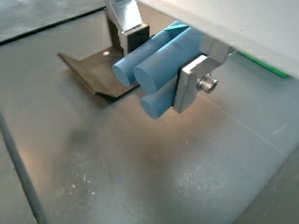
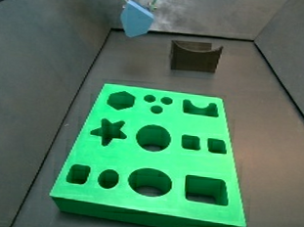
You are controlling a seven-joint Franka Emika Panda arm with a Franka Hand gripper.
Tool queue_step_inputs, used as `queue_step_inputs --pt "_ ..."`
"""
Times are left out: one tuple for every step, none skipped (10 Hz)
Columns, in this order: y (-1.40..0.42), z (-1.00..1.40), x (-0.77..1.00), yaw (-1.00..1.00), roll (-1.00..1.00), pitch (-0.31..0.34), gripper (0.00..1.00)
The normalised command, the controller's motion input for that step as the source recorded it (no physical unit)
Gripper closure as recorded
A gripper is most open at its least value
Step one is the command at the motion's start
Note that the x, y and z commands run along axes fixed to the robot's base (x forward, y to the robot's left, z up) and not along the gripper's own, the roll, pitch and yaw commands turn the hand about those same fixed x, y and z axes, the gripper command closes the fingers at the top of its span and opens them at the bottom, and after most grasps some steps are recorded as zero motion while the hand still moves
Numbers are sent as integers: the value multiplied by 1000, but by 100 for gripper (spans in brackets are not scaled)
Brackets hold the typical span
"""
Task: Pick up the 3 prong object. Move up. Rotate the 3 prong object. Place the 3 prong object on the fixture. Regrasp the 3 prong object. Move to above the board. Insert the 3 prong object.
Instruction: Rotate the 3 prong object.
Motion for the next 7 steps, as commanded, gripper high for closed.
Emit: queue_step_inputs --pt "16 -6 5 -264 1 -28 100" --pt "16 -6 4 -203 1 -27 100" --pt "0 -1000 0 0 0 0 100" --pt "4 -1000 13 23 6 -16 100" --pt "10 -1000 17 20 16 -18 100" --pt "13 -1000 23 14 29 -15 100" --pt "17 -1000 29 6 42 -9 100"
